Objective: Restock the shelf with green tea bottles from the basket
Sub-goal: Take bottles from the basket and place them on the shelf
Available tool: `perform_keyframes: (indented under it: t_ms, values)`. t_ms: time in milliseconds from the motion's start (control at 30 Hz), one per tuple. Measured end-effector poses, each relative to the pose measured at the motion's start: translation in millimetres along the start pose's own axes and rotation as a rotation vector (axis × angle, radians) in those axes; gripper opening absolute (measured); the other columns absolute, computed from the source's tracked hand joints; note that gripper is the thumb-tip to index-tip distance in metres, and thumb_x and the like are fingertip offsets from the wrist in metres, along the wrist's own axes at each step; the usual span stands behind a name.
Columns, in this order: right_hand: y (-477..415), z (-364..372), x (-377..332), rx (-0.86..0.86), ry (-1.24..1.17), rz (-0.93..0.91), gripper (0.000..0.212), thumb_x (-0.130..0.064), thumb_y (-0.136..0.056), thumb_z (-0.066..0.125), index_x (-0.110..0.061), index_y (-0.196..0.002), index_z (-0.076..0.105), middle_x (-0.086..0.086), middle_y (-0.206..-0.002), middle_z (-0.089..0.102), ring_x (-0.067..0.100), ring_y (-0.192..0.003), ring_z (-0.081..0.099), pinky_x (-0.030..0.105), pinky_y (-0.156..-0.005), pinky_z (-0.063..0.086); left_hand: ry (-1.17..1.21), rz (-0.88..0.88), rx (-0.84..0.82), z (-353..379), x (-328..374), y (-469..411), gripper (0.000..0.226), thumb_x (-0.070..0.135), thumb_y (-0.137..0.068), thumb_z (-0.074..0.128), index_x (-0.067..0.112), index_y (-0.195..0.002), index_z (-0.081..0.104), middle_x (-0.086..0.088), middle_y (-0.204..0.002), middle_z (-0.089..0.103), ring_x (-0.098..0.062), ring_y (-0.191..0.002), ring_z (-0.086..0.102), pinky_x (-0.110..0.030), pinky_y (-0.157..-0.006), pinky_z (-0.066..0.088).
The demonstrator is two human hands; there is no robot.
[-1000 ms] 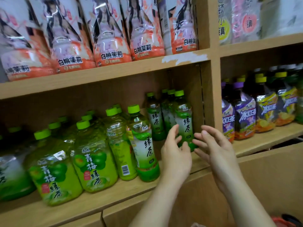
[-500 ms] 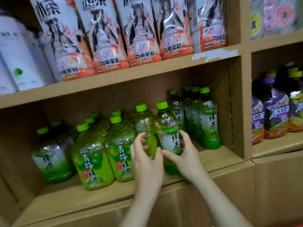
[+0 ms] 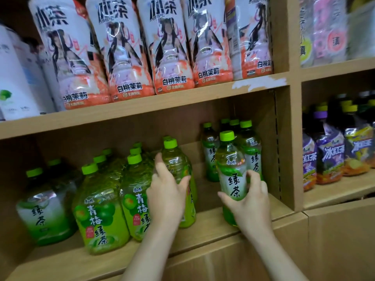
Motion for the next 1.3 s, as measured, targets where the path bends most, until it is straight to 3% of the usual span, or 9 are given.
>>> perform_keyframes:
  t_ms: [167, 400, 533, 633, 833, 933, 1067, 1200, 1300]
  values:
    - [0.5, -4.4, 5.9, -0.034, -0.051, -0.021, 0.088, -0.037, -0.061, 0.085, -0.018, -0.134, 0.039, 0.004, -0.116, 0.052, 0.013, -0.099, 0.046, 0.031, -0.086, 0.043, 0.372, -0.013, -0.103, 3.2, -11.4, -1.0, 0.08, 0.025, -0.077, 0.077, 0.024, -0.142, 0.03, 0.014, -0.099, 0.061, -0.018, -0.089, 0.06, -0.033, -0.082, 0.048]
    - [-8.2, -25.9, 20.8, 0.02, -0.044, -0.011, 0.084, -0.039, -0.068, 0.081, -0.023, -0.137, 0.037, 0.001, -0.12, 0.059, 0.022, -0.11, 0.054, 0.033, -0.087, 0.045, 0.756, 0.082, -0.42, 29.7, 2.9, -4.1, 0.069, -0.002, -0.079, 0.07, 0.029, -0.133, 0.041, 0.027, -0.072, 0.061, -0.017, -0.047, 0.039, -0.027, -0.048, 0.036]
    - [-17.7, -39.9, 32.0, 0.046, 0.006, -0.015, 0.077, -0.043, -0.064, 0.082, -0.028, -0.125, 0.038, -0.002, -0.11, 0.058, 0.018, -0.099, 0.056, 0.034, -0.079, 0.049, 0.919, 0.001, -0.537, 45.1, 18.0, -10.2, 0.063, -0.01, -0.083, 0.061, 0.025, -0.13, 0.037, 0.026, -0.093, 0.065, -0.004, -0.038, 0.04, -0.016, -0.039, 0.035]
    - [-20.7, -40.2, 37.4, 0.028, -0.002, -0.01, 0.074, -0.041, -0.065, 0.082, -0.025, -0.123, 0.04, -0.002, -0.107, 0.056, 0.013, -0.092, 0.052, 0.026, -0.074, 0.041, 0.931, 0.019, -0.597, 58.4, 24.2, -15.5, 0.058, -0.005, -0.088, 0.057, 0.016, -0.136, 0.033, 0.011, -0.11, 0.061, -0.006, -0.039, 0.041, -0.016, -0.042, 0.037]
    - [-18.7, -35.9, 42.7, 0.044, -0.103, 0.008, 0.065, -0.034, -0.067, 0.082, -0.036, -0.114, 0.037, -0.018, -0.092, 0.059, 0.011, -0.084, 0.061, 0.021, -0.068, 0.046, 0.903, 0.013, -0.588, 54.6, 33.5, -11.8, 0.057, 0.004, -0.087, 0.063, 0.027, -0.131, 0.034, 0.012, -0.089, 0.068, -0.005, -0.041, 0.048, -0.015, -0.045, 0.04]
    - [-18.6, -32.1, 42.0, 0.068, -0.103, 0.013, 0.066, -0.032, -0.065, 0.083, -0.038, -0.111, 0.036, -0.023, -0.089, 0.056, 0.012, -0.082, 0.06, 0.024, -0.068, 0.046, 0.654, -0.008, -0.427, 55.3, 36.6, -1.4, 0.079, 0.027, -0.07, 0.081, 0.035, -0.133, 0.033, 0.021, -0.099, 0.062, 0.001, -0.071, 0.062, -0.014, -0.063, 0.045]
    - [-17.9, -31.5, 40.2, 0.093, -0.066, 0.003, 0.07, -0.034, -0.064, 0.083, -0.026, -0.117, 0.039, -0.006, -0.094, 0.059, 0.019, -0.08, 0.056, 0.03, -0.065, 0.043, 0.276, -0.07, -0.323, 72.7, 37.8, 19.3, 0.098, 0.054, -0.057, 0.082, 0.023, -0.136, 0.033, -0.003, -0.113, 0.064, -0.027, -0.102, 0.061, -0.035, -0.08, 0.051]
    - [-16.3, -37.4, 43.0, 0.087, -0.029, -0.032, 0.069, -0.032, -0.067, 0.082, -0.021, -0.122, 0.041, -0.007, -0.095, 0.057, 0.013, -0.081, 0.055, 0.008, -0.058, 0.04, 0.424, -0.125, -0.341, 85.4, 25.8, 23.4, 0.084, 0.045, -0.065, 0.081, 0.019, -0.134, 0.04, 0.002, -0.112, 0.065, -0.019, -0.101, 0.062, -0.033, -0.085, 0.05]
    - [-17.1, -41.8, 46.2, 0.077, -0.05, -0.021, 0.069, -0.033, -0.069, 0.081, -0.023, -0.124, 0.042, -0.012, -0.096, 0.058, 0.01, -0.084, 0.059, 0.011, -0.065, 0.042, 0.585, -0.134, -0.46, 88.9, 19.1, 21.4, 0.06, 0.029, -0.07, 0.082, 0.03, -0.119, 0.048, 0.023, -0.097, 0.062, -0.001, -0.091, 0.062, -0.029, -0.088, 0.049]
Point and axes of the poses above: each hand's wrist, its own y-axis away from the middle knuckle, its own z-axis out of the palm, x = y × z, the point moved 1 cm from there along -y, towards the middle knuckle
